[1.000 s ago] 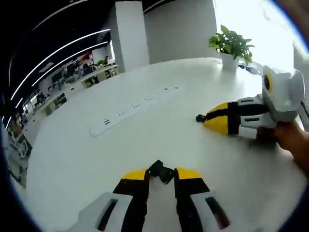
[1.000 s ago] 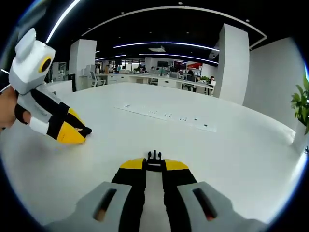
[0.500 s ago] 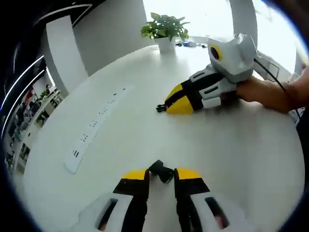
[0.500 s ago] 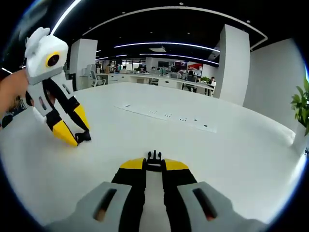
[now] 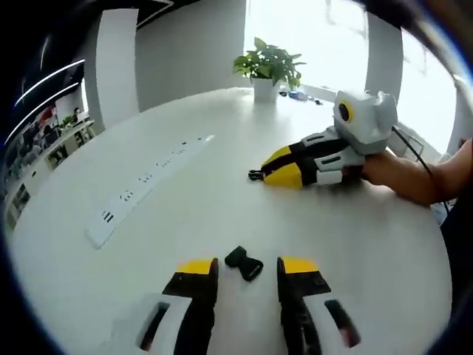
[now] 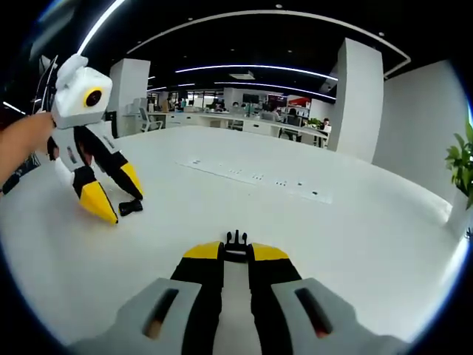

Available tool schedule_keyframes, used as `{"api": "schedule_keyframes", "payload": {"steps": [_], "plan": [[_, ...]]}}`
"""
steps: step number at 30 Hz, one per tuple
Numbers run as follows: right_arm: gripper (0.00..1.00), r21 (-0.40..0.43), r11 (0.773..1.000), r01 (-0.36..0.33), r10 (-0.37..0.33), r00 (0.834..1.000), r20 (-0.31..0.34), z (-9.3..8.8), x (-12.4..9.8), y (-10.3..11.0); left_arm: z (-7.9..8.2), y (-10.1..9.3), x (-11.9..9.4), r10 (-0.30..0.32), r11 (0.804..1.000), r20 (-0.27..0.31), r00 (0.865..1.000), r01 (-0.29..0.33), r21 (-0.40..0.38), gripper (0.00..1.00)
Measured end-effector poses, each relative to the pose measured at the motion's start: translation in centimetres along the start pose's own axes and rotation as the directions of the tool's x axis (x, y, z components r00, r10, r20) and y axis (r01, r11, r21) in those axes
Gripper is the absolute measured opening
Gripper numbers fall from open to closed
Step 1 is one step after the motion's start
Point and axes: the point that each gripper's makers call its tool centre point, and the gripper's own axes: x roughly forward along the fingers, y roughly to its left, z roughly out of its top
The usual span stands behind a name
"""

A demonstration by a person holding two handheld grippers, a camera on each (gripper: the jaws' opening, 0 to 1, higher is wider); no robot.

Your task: Snap the two parts of the plastic buckle together until the buckle closes and remains connected.

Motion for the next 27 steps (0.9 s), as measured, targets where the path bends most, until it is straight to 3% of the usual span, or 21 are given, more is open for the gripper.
{"api": "schedule_keyframes", "payload": {"steps": [3, 7, 9, 10, 11, 12, 13, 14, 17, 22, 24, 27], "plan": [[0.12, 0.0, 1.0, -0.001, 0.001, 1.0, 0.001, 0.0, 0.0, 0.1, 0.0, 0.2, -0.1, 0.032, 0.998, 0.018, 0.999, -0.031, -0.058, 0.49], [0.12, 0.0, 1.0, -0.002, 0.002, 1.0, 0.001, 0.0, 0.1, 0.1, -0.6, 1.1, -0.9, 0.176, 0.977, 0.049, 0.983, -0.169, -0.13, 0.47], [0.12, -0.001, 1.0, -0.001, 0.001, 1.0, 0.001, 0.0, 0.2, 0.1, -0.7, 1.6, -1.7, 0.283, 0.938, 0.076, 0.956, -0.259, -0.229, 0.38], [0.12, 0.0, 1.0, -0.001, 0.001, 1.0, 0.001, 0.1, 0.2, 0.0, -0.4, 1.2, -1.9, 0.302, 0.934, 0.116, 0.946, -0.27, -0.232, 0.36], [0.12, 0.0, 1.0, -0.001, 0.001, 1.0, 0.001, 0.1, 0.1, 0.1, 0.1, 1.3, -2.3, 0.375, 0.892, 0.16, 0.913, -0.308, -0.331, 0.33], [0.12, 0.0, 1.0, -0.001, 0.001, 1.0, 0.001, 0.1, 0.1, 0.1, -0.4, 1.1, -2.7, 0.421, 0.871, 0.149, 0.895, -0.353, -0.343, 0.35], [0.12, 0.001, 1.0, -0.002, 0.002, 1.0, 0.0, 0.1, 0.2, 0.0, -0.1, 0.6, -2.7, 0.434, 0.879, 0.184, 0.882, -0.371, -0.3, 0.36], [0.12, 0.001, 1.0, -0.002, 0.002, 1.0, 0.0, 0.1, 0.3, 0.0, -0.5, 0.2, -2.9, 0.479, 0.85, 0.172, 0.861, -0.406, -0.335, 0.36], [0.12, 0.001, 1.0, -0.002, 0.002, 1.0, 0.001, 0.0, 0.1, 0.0, -0.8, -0.3, -2.6, 0.494, 0.848, 0.17, 0.853, -0.43, -0.309, 0.36], [0.12, -0.002, 1.0, -0.006, 0.006, 1.0, 0.002, 0.0, -0.2, 0.4, -0.4, -0.8, -1.5, 0.486, 0.847, 0.183, 0.854, -0.409, -0.34, 0.32], [0.12, -0.004, 1.0, -0.006, 0.006, 1.0, 0.002, -0.1, -0.4, 0.5, -0.6, -0.7, -1.3, 0.508, 0.837, 0.162, 0.846, -0.44, -0.326, 0.29], [0.12, -0.005, 1.0, -0.005, 0.005, 1.0, 0.004, -0.1, -0.8, 0.7, -0.2, -0.5, -1.1, 0.514, 0.832, 0.179, 0.839, -0.438, -0.339, 0.29]]}}
